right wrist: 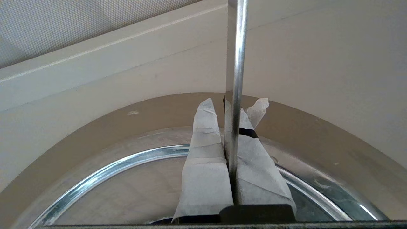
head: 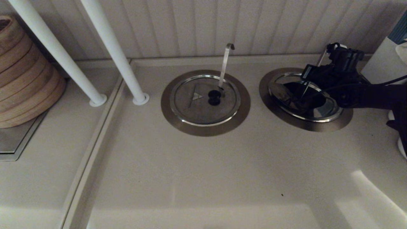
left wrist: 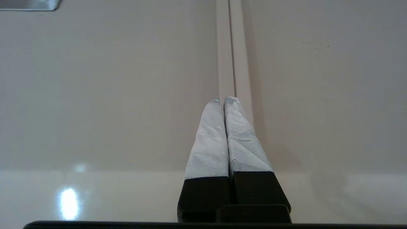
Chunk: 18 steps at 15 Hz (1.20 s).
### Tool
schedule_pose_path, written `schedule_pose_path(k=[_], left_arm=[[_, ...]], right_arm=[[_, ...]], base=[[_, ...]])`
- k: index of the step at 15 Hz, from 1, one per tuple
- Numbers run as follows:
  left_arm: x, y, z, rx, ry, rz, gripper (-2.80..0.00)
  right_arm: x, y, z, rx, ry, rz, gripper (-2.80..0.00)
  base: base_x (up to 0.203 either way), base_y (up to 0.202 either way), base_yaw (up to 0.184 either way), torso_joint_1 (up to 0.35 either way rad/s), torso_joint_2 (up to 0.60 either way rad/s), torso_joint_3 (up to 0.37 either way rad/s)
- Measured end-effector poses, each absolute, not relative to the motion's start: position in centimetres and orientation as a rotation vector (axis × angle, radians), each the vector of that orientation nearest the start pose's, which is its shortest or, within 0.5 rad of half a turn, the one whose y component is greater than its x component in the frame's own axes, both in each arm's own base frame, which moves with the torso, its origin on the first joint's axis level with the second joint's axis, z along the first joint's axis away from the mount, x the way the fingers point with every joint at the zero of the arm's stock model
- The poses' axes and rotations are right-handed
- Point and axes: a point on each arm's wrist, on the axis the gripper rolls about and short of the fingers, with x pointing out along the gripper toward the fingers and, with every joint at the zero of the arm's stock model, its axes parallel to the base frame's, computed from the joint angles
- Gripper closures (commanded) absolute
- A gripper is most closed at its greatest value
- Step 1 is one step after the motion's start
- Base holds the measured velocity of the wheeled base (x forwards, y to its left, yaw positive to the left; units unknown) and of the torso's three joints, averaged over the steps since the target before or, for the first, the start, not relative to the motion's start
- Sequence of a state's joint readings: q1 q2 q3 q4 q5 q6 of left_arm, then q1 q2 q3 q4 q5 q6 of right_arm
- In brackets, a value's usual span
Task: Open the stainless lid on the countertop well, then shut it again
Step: Stir with a spoon
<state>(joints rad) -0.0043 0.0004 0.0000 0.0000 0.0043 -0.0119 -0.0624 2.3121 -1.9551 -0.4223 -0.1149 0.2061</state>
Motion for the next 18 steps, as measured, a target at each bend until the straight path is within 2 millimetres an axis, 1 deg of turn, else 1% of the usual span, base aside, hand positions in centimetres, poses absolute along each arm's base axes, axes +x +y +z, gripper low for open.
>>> schedule_pose_path(k=[4,7,9,12,16,18], left_arm=[[-2.3,0.0,7.5,-0.012,0.001,-0.001,0.00],[-2.3,0.0,7.5,-0.011,0.000,-0.001,0.00],[-2.3,0.0,7.5,-0.012,0.000,-0.001,0.00],[-2.3,0.0,7.5,-0.011,0.000,0.000,0.00],[-2.3,0.0,7.5,-0.011,0.000,-0.001,0.00],[-2.3,0.0,7.5,-0.011,0.000,-0.001,0.00]], right_arm=[[49.0,-2.9,24.3,0.220,-0.096,-0.168,0.00],[48.0,-2.8,25.3,0.233,-0.098,-0.163,0.00],[46.7,-2.6,26.4,0.233,-0.103,-0.158,0.00],[44.2,-2.2,28.6,0.232,-0.123,-0.149,0.00],[40.2,-1.3,30.4,0.212,-0.111,-0.131,0.00],[38.9,-0.8,30.7,0.196,-0.103,-0.121,0.00]], base=[[0.000,0.000,0.000,0.000,0.00,0.000],[0.000,0.000,0.000,0.000,0.00,0.000],[0.000,0.000,0.000,0.000,0.00,0.000],[0.000,0.000,0.000,0.000,0.00,0.000],[0.000,0.000,0.000,0.000,0.00,0.000],[0.000,0.000,0.000,0.000,0.00,0.000]])
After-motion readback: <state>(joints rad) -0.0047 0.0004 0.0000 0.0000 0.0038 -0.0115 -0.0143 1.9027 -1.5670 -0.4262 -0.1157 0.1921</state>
